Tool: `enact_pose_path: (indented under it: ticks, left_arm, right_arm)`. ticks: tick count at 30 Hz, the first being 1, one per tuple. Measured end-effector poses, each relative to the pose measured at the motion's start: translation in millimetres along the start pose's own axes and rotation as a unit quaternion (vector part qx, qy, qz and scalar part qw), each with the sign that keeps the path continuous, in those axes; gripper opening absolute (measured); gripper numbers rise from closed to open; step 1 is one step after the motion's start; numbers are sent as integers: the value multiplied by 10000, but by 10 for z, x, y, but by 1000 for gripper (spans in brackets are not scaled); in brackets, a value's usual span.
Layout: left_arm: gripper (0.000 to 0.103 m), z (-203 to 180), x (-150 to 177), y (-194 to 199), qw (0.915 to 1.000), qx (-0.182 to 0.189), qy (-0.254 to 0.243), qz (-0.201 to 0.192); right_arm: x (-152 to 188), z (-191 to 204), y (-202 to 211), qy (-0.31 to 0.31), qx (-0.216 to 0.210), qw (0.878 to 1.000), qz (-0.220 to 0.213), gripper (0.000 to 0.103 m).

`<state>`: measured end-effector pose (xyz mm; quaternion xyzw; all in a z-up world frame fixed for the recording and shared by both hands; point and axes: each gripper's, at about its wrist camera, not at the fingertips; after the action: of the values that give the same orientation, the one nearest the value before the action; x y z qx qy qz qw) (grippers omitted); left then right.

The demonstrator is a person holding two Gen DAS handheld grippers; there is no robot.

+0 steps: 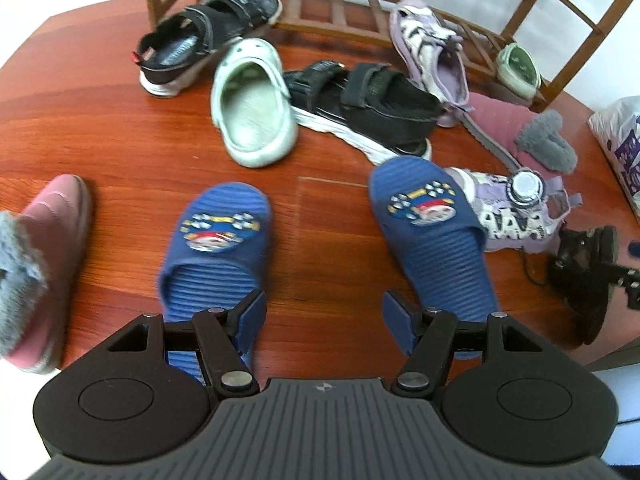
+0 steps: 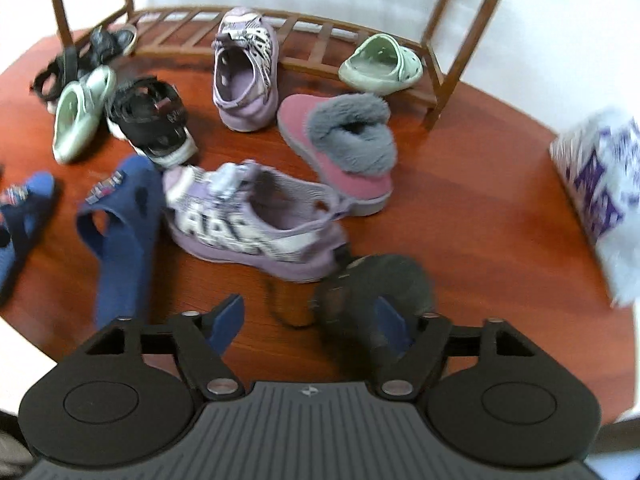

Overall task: Organize scattered shoes
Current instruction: 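Move the right tool to the black shoe beside the lilac sneaker and grasp it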

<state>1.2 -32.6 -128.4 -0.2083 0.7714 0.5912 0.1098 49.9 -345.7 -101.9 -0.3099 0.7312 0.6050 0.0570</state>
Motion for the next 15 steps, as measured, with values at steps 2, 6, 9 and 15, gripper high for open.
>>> enact_pose_path:
  ticks: [2, 6, 9, 15]
  left_arm:
    - [67, -59, 33, -34, 10000, -10, 70, 45]
    - [67, -141, 82, -65, 9997, -49, 208, 114]
    - [67, -169, 128, -72, 9993, -121, 336, 122]
    - [67, -156, 232, -44, 9975, -245, 662, 69]
  right_arm:
    - [-25, -54, -23, 32, -46, 10000, 13, 87]
    - [-76, -163, -70, 95, -138, 9999, 39, 88]
    - [-114, -245, -105, 142, -207, 9997, 59, 88]
    - [-189, -408, -175, 237, -345, 9991, 98, 74]
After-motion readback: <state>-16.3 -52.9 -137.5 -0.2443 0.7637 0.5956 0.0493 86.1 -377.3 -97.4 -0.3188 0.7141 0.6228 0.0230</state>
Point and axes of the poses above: each gripper's, at about its wrist camera, not at the fingertips, and y roughly against the way its jaws point, z to its left, x to its underside, and after that the axes turned 5 degrees about x, right-handed
